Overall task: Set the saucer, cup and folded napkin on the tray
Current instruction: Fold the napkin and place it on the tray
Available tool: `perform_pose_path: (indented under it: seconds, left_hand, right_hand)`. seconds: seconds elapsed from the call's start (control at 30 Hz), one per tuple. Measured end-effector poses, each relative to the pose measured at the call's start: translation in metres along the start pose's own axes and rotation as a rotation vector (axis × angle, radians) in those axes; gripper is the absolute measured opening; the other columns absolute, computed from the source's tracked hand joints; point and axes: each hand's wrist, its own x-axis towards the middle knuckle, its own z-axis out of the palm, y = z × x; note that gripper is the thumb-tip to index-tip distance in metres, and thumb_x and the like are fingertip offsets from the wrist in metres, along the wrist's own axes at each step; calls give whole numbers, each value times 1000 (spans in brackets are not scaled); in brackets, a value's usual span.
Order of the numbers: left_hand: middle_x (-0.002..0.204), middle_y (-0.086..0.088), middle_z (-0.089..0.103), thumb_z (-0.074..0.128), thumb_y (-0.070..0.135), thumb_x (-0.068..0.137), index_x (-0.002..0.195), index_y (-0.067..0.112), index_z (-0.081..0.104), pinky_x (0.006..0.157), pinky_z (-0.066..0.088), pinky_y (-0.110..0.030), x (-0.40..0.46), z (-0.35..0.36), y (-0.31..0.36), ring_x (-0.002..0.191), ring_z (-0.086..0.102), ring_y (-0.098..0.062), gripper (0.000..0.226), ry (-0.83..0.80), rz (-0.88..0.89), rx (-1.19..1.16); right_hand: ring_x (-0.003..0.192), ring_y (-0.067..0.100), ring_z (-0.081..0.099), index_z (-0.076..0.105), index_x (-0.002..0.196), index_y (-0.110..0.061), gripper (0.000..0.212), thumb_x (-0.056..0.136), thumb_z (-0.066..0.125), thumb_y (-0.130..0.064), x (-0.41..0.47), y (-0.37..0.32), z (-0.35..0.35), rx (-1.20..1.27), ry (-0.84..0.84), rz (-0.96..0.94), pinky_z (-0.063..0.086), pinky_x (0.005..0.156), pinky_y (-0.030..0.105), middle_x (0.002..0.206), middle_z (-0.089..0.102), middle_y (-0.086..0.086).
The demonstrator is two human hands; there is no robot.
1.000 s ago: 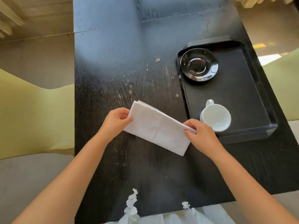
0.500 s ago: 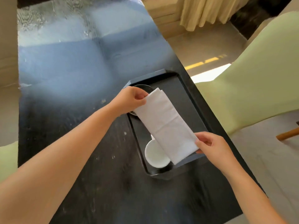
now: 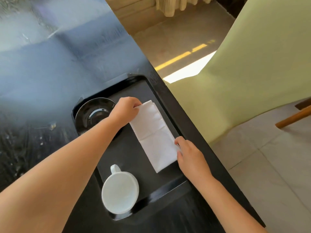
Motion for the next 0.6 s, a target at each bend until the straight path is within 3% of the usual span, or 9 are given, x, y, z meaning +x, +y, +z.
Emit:
perform_pose_path:
  seconds: [0.1, 0.17, 0.37, 0.47, 0.6]
  left_hand:
    - [99, -8, 69, 45, 2, 85, 98, 10, 68, 73, 46, -32, 2, 5, 2, 92, 59, -25, 28, 9, 18, 41]
    - [99, -11, 67, 45, 2, 87, 99, 7, 67, 74, 47, -33, 2, 5, 3, 92, 58, -27, 25, 6, 44, 75]
    - [100, -14, 62, 49, 6, 90, 101, 5, 66, 75, 44, -32, 6, 10, 6, 93, 56, -27, 20, 55, 104, 102]
    - [102, -13, 59, 51, 9, 92, 103, 5, 66, 73, 41, -28, 8, 15, 4, 94, 55, -26, 19, 92, 97, 94]
    - [103, -12, 59, 52, 10, 92, 105, 6, 65, 72, 42, -27, 8, 18, 2, 93, 56, -26, 19, 104, 101, 106]
  right_hand:
    - [72, 13, 47, 39, 130, -19, 48, 87, 58, -9, -2, 2, 6, -175, -36, -77, 42, 58, 20, 100, 55, 6]
    - [72, 11, 42, 43, 131, -15, 56, 81, 66, -4, -4, 2, 8, -247, -39, -125, 38, 57, 17, 99, 54, 8]
    - [57, 14, 50, 67, 96, -5, 44, 56, 83, 4, 2, 7, 2, -297, 108, -166, 41, 44, 18, 81, 59, 9]
    - [77, 25, 61, 69, 94, -10, 48, 50, 85, 0, 6, 12, 5, -450, 163, -200, 50, 56, 29, 94, 65, 11]
    - [106, 32, 61, 69, 100, -13, 49, 54, 83, -5, 5, 17, 6, -550, 149, -249, 53, 78, 42, 118, 65, 11]
